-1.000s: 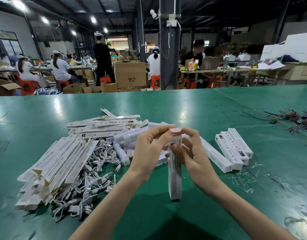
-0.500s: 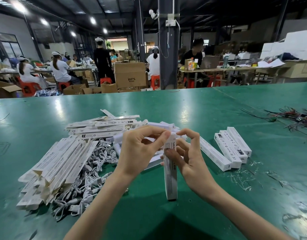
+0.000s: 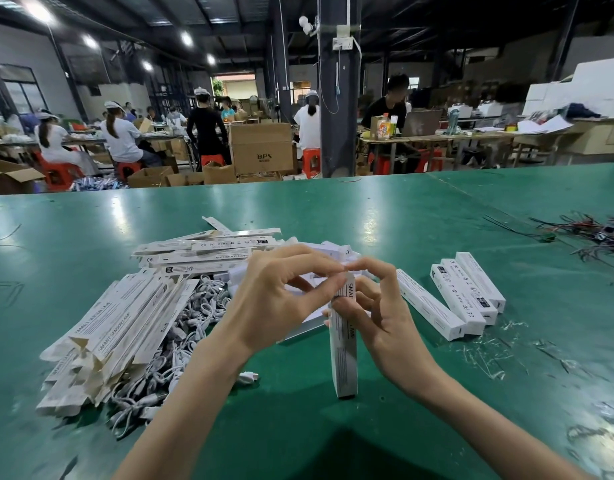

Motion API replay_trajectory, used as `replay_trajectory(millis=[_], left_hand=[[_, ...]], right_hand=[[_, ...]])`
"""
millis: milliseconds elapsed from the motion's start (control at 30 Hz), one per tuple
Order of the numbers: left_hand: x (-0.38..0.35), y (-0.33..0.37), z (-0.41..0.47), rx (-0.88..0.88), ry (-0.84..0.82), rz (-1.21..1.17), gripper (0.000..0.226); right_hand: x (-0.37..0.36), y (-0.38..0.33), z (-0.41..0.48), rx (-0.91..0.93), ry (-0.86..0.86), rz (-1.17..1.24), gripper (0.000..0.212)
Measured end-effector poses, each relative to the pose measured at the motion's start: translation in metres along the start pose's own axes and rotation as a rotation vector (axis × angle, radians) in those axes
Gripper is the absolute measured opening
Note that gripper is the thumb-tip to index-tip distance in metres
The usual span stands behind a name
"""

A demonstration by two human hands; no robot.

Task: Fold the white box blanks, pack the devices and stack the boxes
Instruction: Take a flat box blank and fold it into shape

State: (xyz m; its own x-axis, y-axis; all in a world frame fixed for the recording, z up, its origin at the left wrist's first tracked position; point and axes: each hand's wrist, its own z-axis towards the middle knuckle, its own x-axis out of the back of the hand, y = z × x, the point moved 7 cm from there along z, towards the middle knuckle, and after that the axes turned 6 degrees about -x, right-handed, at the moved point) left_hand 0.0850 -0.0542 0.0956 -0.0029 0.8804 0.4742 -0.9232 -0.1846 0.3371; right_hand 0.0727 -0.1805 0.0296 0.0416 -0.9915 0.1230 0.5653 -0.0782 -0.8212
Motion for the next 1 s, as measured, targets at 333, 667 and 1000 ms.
replay_trajectory(millis=[333, 667, 1000], left_hand=[[-0.008, -0.006, -0.009, -0.033, -0.025, -0.018, 0.018], [-0.009, -0.063, -0.042, 0.431, 0.355, -0.382, 0.021], [-0.012, -0.088, -0.059, 0.532, 0.319, -0.077, 0.039]], right_hand=[[0.003, 0.0, 0.002, 0.029, 0.016, -0.074, 0.025], [-0.011, 0.041, -0.01, -0.277, -0.157, -0.347, 0.061], [0.117, 0.046, 0.02, -0.436, 0.355, -1.086, 0.037]])
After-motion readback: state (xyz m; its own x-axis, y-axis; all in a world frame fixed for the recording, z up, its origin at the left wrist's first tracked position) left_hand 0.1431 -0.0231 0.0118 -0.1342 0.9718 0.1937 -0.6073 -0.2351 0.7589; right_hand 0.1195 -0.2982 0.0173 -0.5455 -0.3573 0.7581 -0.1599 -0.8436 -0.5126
